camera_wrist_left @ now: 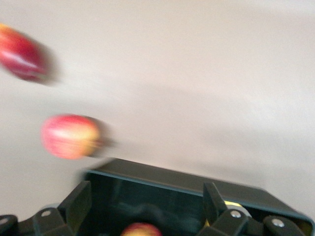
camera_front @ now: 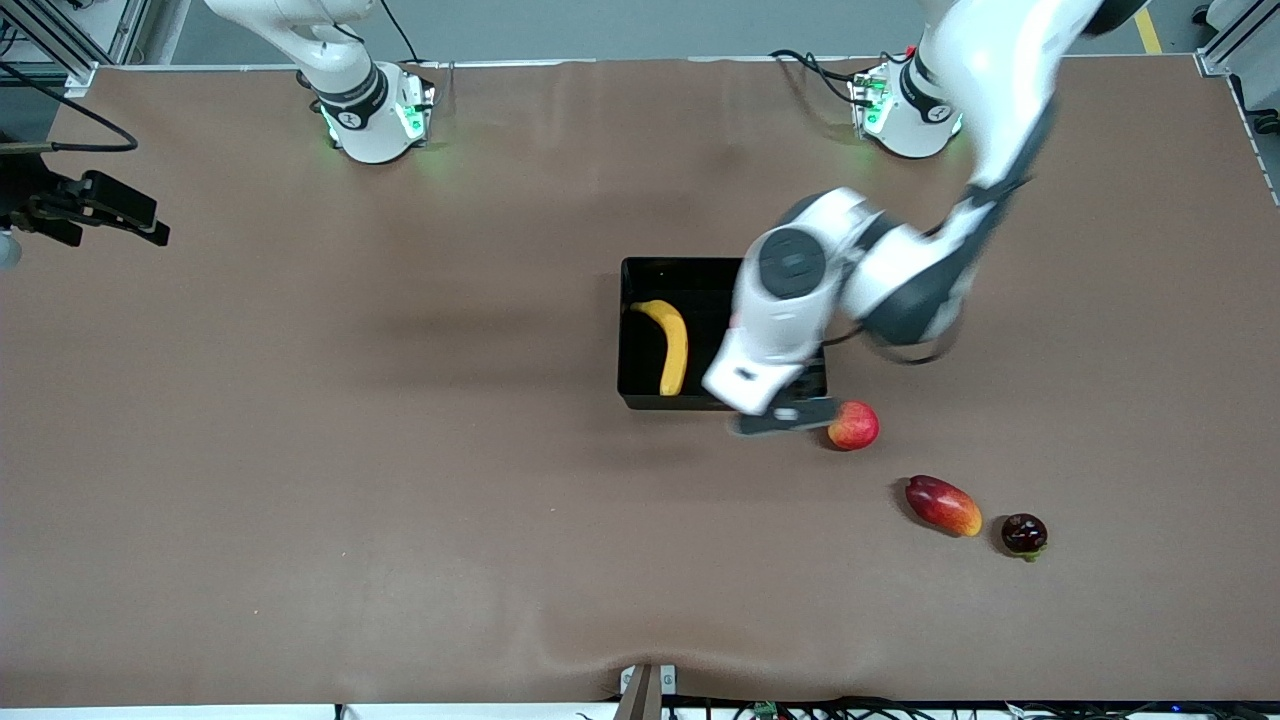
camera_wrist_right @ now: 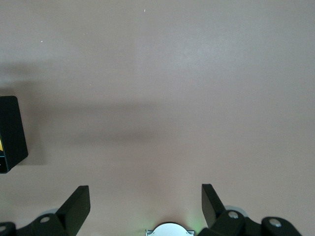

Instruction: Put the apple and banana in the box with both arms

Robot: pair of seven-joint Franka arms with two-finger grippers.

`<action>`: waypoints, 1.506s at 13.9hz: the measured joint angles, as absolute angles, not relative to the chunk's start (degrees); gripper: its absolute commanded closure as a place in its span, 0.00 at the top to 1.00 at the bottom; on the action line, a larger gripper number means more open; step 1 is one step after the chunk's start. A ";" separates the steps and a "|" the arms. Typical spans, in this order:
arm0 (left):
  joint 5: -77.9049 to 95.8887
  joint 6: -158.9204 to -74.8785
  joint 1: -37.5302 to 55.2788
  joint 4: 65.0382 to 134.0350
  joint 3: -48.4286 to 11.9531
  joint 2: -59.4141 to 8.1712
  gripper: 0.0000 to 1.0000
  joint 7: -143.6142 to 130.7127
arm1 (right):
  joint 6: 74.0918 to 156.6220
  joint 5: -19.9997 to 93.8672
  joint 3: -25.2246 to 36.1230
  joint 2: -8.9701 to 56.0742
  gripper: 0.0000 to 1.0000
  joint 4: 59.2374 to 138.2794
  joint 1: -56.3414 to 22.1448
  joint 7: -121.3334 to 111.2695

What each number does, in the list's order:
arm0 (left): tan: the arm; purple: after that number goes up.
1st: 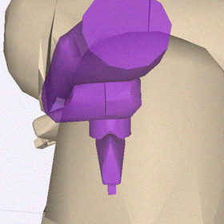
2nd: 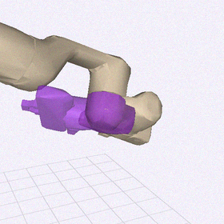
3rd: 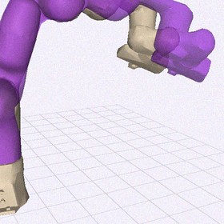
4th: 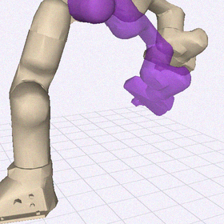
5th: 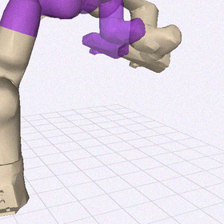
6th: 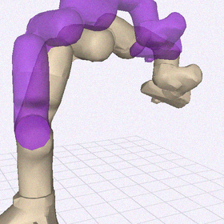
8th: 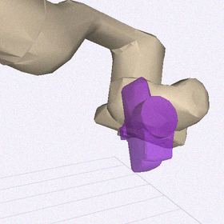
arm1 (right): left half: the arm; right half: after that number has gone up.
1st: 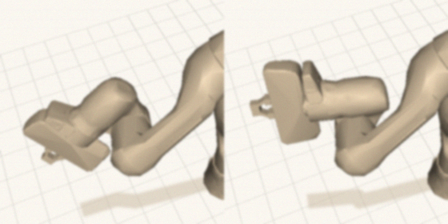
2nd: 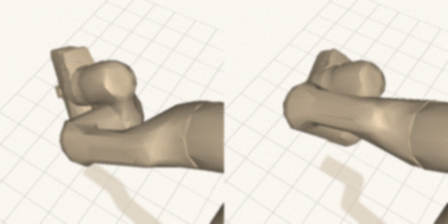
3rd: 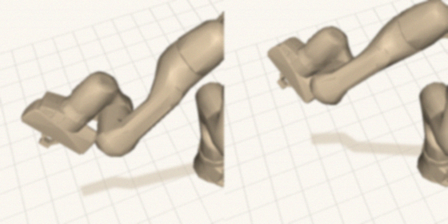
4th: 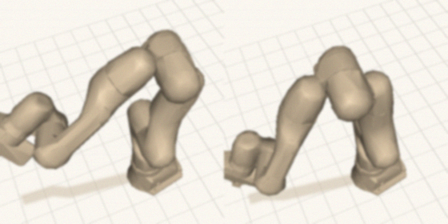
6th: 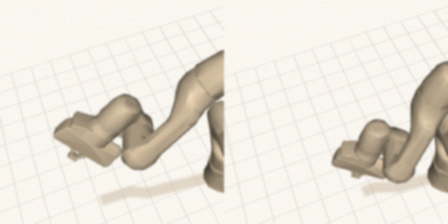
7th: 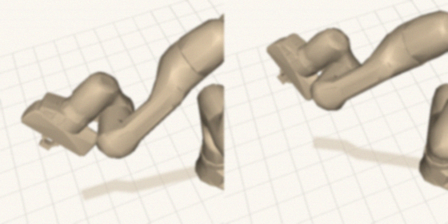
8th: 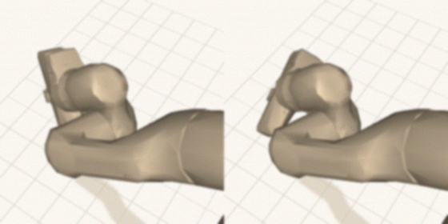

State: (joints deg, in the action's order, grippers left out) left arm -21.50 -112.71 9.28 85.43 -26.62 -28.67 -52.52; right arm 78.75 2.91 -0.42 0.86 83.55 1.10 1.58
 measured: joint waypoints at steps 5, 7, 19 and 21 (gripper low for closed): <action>-19.72 -99.47 1.15 85.51 -26.78 -16.23 1.00 -41.72 | 78.67 2.92 -0.39 0.86 1.00 83.59 1.10 1.58; -17.88 -96.34 -1.74 85.51 -26.76 -13.06 1.00 -35.14 | 78.60 2.91 -0.38 0.86 1.00 83.60 1.10 1.58; -4.05 -84.56 0.47 91.51 -10.25 2.89 1.00 -14.57 | 78.30 2.91 -0.10 0.87 1.00 83.63 1.13 1.60; -3.64 -84.56 0.36 94.71 -9.59 5.74 1.00 -13.54 | 78.17 2.91 -0.09 0.87 1.00 83.63 1.13 1.60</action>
